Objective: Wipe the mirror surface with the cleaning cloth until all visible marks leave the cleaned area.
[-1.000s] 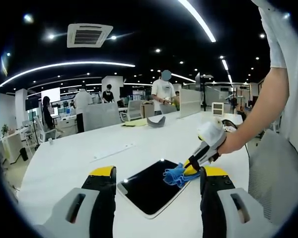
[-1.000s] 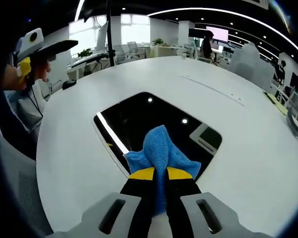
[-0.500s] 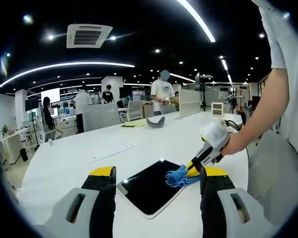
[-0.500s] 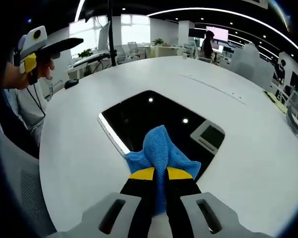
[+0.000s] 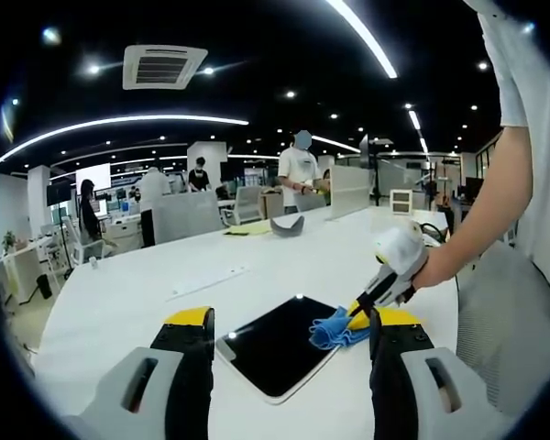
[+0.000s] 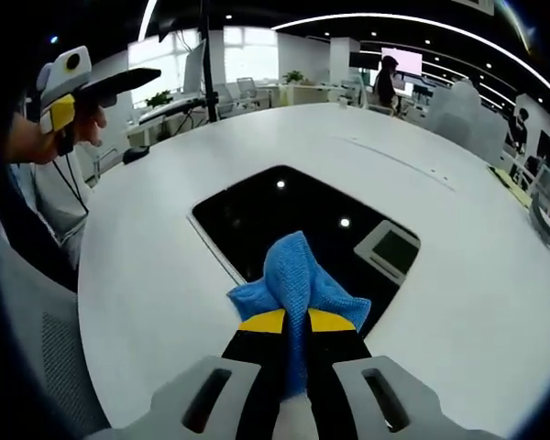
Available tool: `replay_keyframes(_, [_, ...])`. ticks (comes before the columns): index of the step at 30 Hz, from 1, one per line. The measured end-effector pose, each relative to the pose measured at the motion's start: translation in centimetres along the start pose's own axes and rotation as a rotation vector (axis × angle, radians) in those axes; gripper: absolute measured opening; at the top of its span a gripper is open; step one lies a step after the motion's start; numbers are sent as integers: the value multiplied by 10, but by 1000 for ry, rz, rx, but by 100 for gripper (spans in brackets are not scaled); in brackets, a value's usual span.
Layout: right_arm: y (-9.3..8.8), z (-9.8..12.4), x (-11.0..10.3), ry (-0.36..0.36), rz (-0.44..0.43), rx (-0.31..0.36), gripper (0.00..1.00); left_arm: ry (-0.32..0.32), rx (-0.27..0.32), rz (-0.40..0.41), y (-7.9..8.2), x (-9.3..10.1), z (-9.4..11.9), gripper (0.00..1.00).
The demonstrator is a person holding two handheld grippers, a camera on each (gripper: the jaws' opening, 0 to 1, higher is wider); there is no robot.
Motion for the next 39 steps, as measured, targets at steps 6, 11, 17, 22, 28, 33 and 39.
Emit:
replay_keyframes(6, [1, 0, -1, 3, -3, 0, 2, -4, 0, -2, 0, 1, -1, 69])
replay_keyframes(11, [1, -1, -2, 7, -1, 1, 2, -5, 0, -1, 0, 1, -1, 69])
replay_keyframes(17, [4, -3, -5, 17, 3, 6, 2, -5, 0, -2, -1, 1, -1, 69])
replay_keyframes(22, [7, -5, -9, 25, 9, 10, 2, -2, -2, -1, -1, 0, 0, 69])
replay_keyframes(28, [9, -7, -12, 31, 8, 15, 2, -1, -6, -1, -3, 0, 1, 68])
replay_keyframes(33, [14, -12, -17, 42, 16, 19, 2, -1, -4, -1, -2, 0, 1, 68])
replay_keyframes(39, [18, -14, -21, 45, 25, 23, 2, 2, -5, -1, -3, -1, 2, 68])
Point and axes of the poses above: the point that each gripper's makers call its tool centre point, and the gripper's own axes: z roughly backward along the fingers, x roughly to its right, y roughly out of its top, the point moved 5 cm from there along z, roughly backward along the fingers, and after that the axes turned 9 degrees about -x, right-handed, at the moved point
